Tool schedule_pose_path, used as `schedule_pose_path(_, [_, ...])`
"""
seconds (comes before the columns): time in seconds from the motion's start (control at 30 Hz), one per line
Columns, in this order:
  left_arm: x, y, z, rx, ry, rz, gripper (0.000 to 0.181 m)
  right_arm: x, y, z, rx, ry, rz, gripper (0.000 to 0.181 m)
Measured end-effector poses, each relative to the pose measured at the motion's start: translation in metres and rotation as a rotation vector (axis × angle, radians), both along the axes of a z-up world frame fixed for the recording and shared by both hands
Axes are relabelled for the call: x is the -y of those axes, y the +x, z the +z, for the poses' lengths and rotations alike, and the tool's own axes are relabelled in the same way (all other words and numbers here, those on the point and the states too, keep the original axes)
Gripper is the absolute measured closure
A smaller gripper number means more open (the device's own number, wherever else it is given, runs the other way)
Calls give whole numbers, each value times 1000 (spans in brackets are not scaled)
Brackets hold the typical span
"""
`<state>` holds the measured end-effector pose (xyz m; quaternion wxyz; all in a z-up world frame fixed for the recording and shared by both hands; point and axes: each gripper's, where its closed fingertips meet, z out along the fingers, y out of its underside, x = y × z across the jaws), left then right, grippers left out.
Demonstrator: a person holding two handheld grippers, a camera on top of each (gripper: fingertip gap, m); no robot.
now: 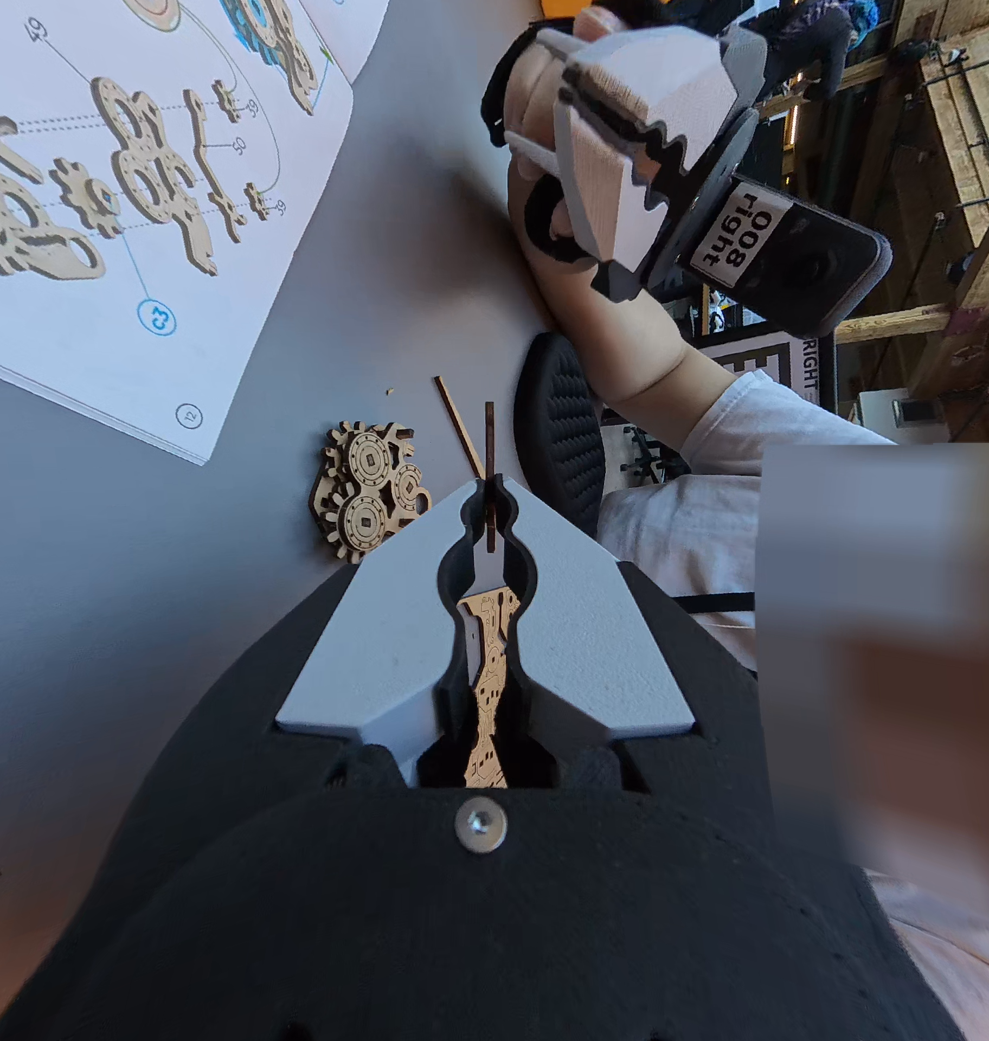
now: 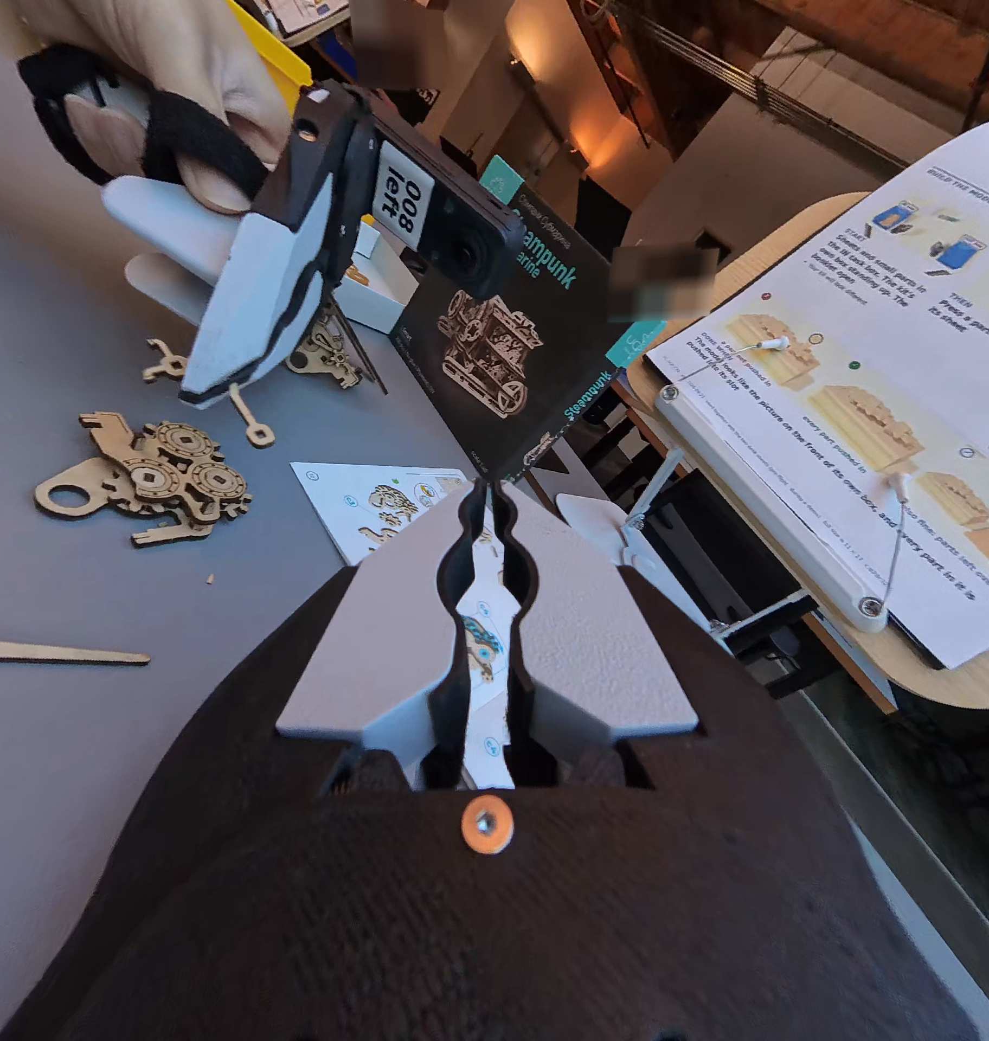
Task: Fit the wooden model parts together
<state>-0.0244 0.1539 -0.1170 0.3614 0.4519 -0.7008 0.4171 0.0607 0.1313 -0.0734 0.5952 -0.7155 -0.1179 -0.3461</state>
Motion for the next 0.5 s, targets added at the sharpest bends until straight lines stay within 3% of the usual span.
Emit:
schedule_pose_path(0.27, [3, -3, -5, 2, 36, -10, 181, -7, -35, -30, -131, -170, 257, 177])
schedule_pose_path(0.37, [3, -3, -7, -7, 46, -12, 181, -9, -57, -35, -215, -266, 394, 173])
schedule_pose_path(0.5, [2, -5, -10, -21, 62, -29, 181, -13, -74, -35, -219, -338, 472, 166])
